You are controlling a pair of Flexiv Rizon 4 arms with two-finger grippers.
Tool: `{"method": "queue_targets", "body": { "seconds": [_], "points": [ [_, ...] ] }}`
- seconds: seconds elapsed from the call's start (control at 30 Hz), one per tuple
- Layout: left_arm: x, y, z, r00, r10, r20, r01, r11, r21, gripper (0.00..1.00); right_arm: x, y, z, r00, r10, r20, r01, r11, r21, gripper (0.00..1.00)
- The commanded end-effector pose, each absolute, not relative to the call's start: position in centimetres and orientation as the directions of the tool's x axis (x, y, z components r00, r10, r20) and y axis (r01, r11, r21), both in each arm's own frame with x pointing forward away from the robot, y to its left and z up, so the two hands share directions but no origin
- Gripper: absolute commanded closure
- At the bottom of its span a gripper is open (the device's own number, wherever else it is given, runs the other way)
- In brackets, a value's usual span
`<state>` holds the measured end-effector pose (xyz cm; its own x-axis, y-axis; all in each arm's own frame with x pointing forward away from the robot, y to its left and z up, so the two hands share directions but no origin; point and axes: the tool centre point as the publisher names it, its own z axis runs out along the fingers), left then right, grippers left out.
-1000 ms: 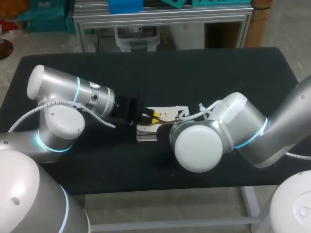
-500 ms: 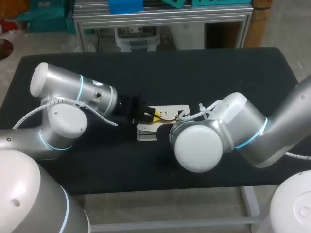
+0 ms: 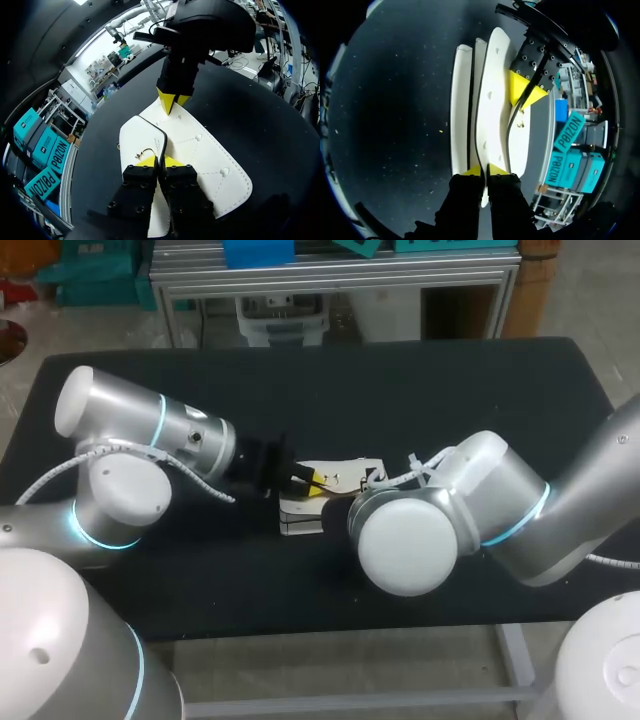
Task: Pick up the bag, open it, inspect its contents, close it, and place it on the opposite side
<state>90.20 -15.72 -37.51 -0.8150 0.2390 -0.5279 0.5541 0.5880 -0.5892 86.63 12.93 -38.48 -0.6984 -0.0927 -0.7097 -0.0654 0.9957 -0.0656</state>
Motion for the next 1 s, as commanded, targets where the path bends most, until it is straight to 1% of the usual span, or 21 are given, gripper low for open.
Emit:
{"method": "queue_targets", "body": {
  "seconds": [0.03, 0.1, 0.13, 0.2, 0.3, 0.37, 0.6, 0.7, 0.77, 0.8, 1.0],
  "points": [
    [90.3, -16.2, -37.7, -0.809, 0.23, -0.541, 0.563, 0.57, -0.599, 0.31, 86.5, 12.5, -39.0, 0.043, -0.058, -0.997, -0.075, 0.995, -0.062, 1.0],
    [90.2, -16.2, -37.3, -0.804, 0.221, -0.551, 0.567, 0.562, -0.602, 0.13, 86.5, 12.5, -39.0, 0.043, -0.058, -0.997, -0.075, 0.995, -0.062, 1.0],
    [90.1, -16.2, -37.0, -0.801, 0.217, -0.557, 0.57, 0.561, -0.6, 0.11, 86.5, 12.5, -39.0, 0.043, -0.058, -0.997, -0.075, 0.995, -0.062, 1.0],
    [90.1, -16.1, -36.6, -0.798, 0.211, -0.564, 0.573, 0.554, -0.604, 0.11, 86.5, 12.5, -39.0, 0.043, -0.058, -0.997, -0.075, 0.995, -0.062, 1.0],
    [90.0, -16.1, -36.0, -0.794, 0.205, -0.573, 0.579, 0.542, -0.609, 0.16, 86.5, 12.5, -39.0, 0.043, -0.058, -0.997, -0.075, 0.995, -0.062, 1.0],
    [89.9, -16.1, -35.7, -0.789, 0.203, -0.579, 0.584, 0.538, -0.607, 0.24, 86.5, 12.5, -39.0, 0.043, -0.058, -0.997, -0.075, 0.995, -0.062, 1.0],
    [89.4, -15.3, -34.2, -0.799, 0.186, -0.572, 0.576, 0.508, -0.64, 0.19, 86.5, 12.5, -39.0, 0.043, -0.058, -0.997, -0.075, 0.995, -0.062, 1.0],
    [89.2, -14.7, -33.1, -0.812, 0.165, -0.56, 0.559, 0.497, -0.663, 0.12, 86.5, 12.5, -39.0, 0.043, -0.058, -0.997, -0.075, 0.995, -0.062, 1.0],
    [89.2, -14.2, -32.3, -0.825, 0.143, -0.547, 0.539, 0.495, -0.682, 0.03, 86.5, 12.5, -39.0, 0.043, -0.058, -0.997, -0.075, 0.995, -0.062, 1.0],
    [89.2, -14.0, -31.9, -0.831, 0.136, -0.539, 0.529, 0.49, -0.693, 0.0, 86.5, 12.5, -39.0, 0.043, -0.058, -0.997, -0.075, 0.995, -0.062, 1.0],
    [89.9, -13.3, -30.5, -0.878, 0.066, -0.474, 0.433, 0.53, -0.729, 0.0, 86.4, 12.6, -38.7, 0.046, -0.064, -0.997, -0.075, 0.995, -0.067, 1.0]
  ]
}}
